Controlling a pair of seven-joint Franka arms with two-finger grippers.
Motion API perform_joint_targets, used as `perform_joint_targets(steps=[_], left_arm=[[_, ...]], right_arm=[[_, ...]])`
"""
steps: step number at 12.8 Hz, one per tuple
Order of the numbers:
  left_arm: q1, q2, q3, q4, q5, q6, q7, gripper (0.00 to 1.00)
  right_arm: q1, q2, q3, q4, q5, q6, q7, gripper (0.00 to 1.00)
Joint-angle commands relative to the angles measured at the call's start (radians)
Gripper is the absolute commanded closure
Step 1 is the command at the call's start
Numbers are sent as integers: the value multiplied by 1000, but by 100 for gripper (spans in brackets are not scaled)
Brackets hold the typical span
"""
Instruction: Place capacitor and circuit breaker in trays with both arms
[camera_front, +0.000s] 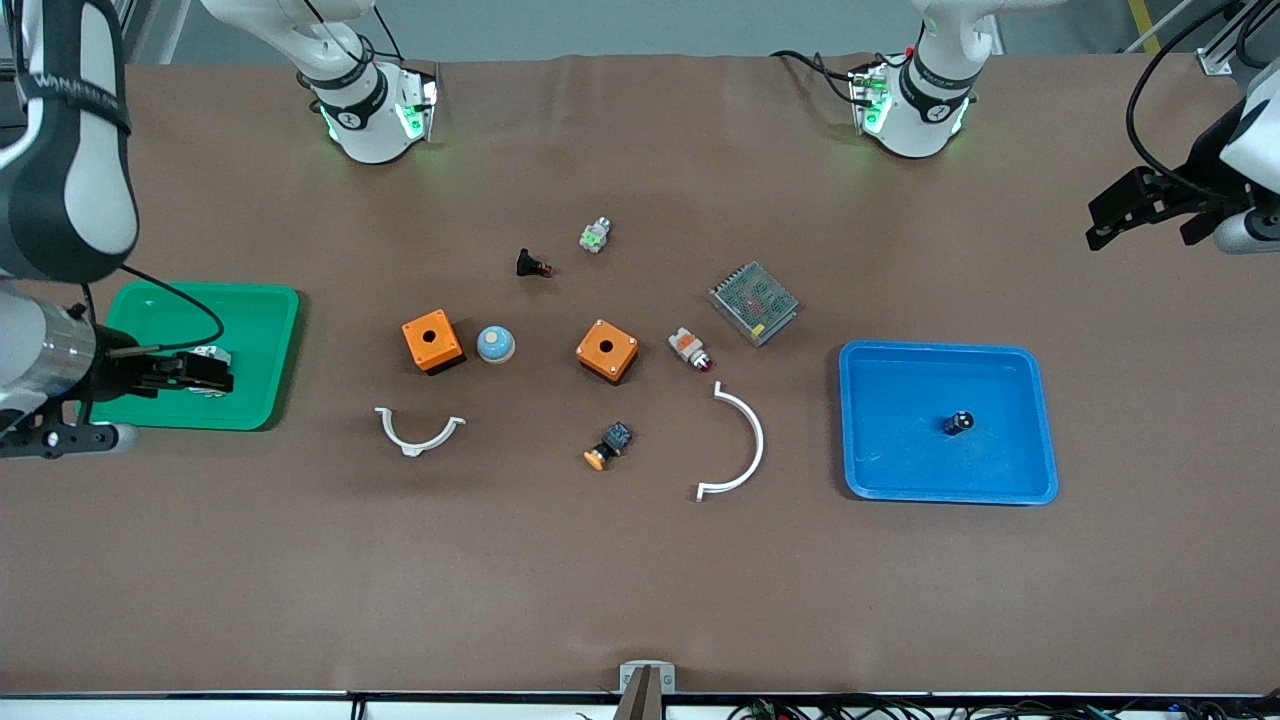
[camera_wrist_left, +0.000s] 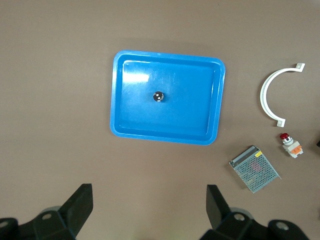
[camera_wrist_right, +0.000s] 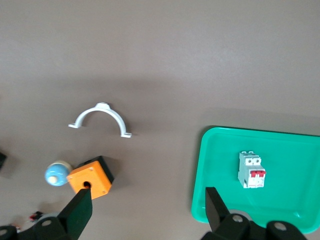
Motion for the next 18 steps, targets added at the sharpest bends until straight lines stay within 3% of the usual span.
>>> perform_joint_targets(steps=[1,8,11,12,18], left_arm=[[4,-18,3,-15,-6,7,25,0],[-1,-23,-7,-58,3,64,26,0],[-1,-20,-27,-51,3,64,19,0],[-1,-15,-27,-46,5,62,6,0],[-2,5,-28,-17,6,58,14,0]], right_arm=[[-6,-22,-11,83,4,-24,21,0],[0,-153,-8,53,0,-101,29,0],[13,-260,-7,-139,-50,47,30,0],[13,-263,-8,-151,-50,52,30,0],[13,-260,-8,-93,-37,8,29,0]])
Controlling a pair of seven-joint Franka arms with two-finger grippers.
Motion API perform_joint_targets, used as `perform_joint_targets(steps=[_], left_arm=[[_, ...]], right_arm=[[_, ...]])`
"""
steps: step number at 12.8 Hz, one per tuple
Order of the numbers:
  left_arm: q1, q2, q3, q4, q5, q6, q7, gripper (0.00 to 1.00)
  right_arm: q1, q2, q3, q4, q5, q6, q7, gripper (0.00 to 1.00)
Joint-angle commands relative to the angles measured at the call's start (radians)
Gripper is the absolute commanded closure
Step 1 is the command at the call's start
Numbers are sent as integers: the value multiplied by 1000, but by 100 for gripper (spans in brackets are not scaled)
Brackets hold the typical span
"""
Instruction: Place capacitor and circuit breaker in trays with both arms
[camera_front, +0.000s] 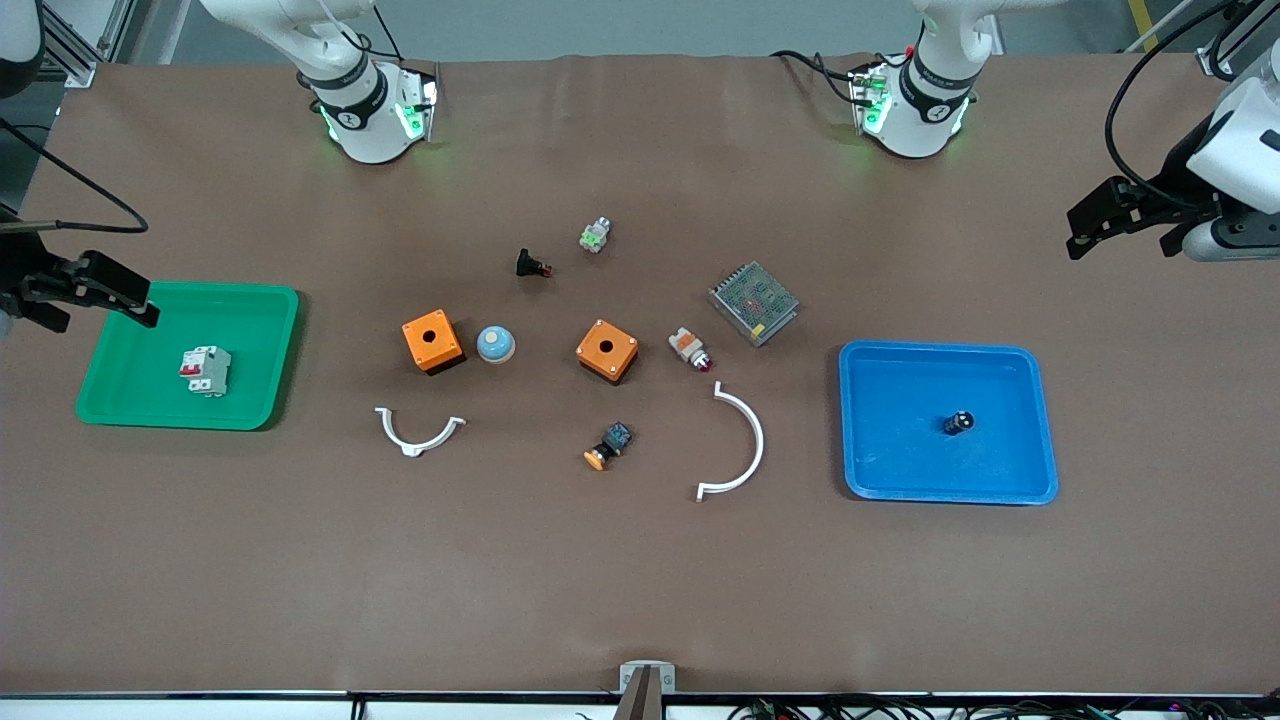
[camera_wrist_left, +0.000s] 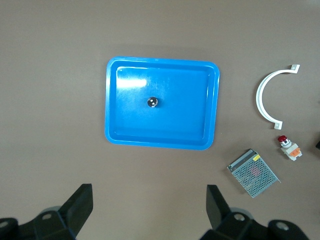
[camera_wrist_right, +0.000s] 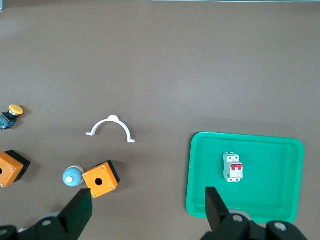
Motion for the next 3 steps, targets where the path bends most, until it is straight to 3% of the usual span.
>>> perform_joint_targets(steps=[1,3], left_arm=[[1,7,-1,18,8,0,14,0],[1,7,-1,20,8,-5,14,0]], right_arm=[[6,-19,-1,-5,-8,-13,13,0],[5,-19,-1,-5,-16,-30,7,0]])
